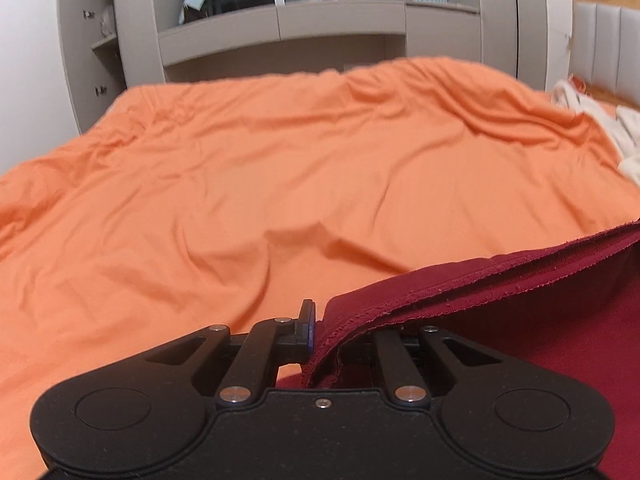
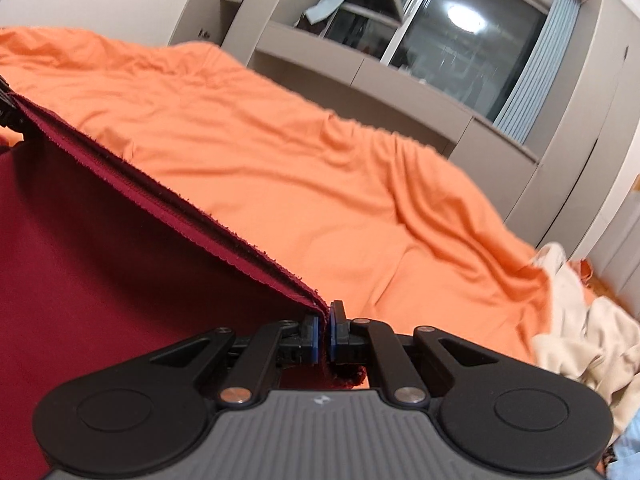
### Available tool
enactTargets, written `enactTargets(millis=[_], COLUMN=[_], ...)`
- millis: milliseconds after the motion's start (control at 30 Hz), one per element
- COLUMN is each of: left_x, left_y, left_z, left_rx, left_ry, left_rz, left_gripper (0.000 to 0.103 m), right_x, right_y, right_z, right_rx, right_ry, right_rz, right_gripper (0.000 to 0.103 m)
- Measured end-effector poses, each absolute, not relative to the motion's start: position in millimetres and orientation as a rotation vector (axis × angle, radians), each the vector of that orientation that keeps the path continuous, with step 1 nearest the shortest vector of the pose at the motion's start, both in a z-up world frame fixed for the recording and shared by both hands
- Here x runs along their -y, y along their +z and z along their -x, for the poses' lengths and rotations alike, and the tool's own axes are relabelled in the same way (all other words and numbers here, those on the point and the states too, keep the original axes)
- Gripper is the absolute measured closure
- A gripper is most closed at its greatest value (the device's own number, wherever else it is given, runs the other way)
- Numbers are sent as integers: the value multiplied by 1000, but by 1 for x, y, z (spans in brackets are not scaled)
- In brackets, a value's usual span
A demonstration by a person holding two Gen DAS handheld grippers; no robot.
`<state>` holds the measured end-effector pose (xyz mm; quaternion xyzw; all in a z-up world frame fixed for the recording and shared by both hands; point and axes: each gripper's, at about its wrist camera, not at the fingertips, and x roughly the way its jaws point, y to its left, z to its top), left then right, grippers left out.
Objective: Fold small clothes
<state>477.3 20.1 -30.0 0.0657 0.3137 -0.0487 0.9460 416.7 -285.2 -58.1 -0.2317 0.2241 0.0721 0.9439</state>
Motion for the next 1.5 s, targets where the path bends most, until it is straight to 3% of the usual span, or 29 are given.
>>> enactTargets(millis=[267, 300, 433, 467, 567, 633, 800, 1100, 1500], left_x=[-21, -21, -23, -23, -27, -32, -40, -24, -51], left_y=[-45, -45, -46, -45, -44, -40, -30, -50, -20], left_z=[-492, -492, -493, -494, -494, -491, -481, -481, -443], left_rx=[-694, -696, -704, -708, -718, -713, -681, -728, -618], left_ry=[-107, -107, -99, -98, -90, -92, -88, -3, -7], left_rz=[-107, -107, -95, -90, -70, -41, -9, -179, -1], left_gripper=[92, 91, 82, 80, 55, 28, 11, 8, 1], right_x=[287, 288, 291, 292, 294, 296, 302, 331, 392], right_y=[-71, -72, -68, -66, -65, -63, -61, -71, -31], right_z=[-431, -433, -433, -433, -431, -427, -419, -424, -394], right_rx=[-507, -517, -522, -521, -522, -512, -500, -563, -605], right_ry=[159, 166, 181, 180, 178, 170, 129, 24, -67], right_rz=[437, 432, 411, 409, 408, 419, 464, 445, 73], right_gripper=[92, 87, 44, 42, 27, 12, 0, 0, 0])
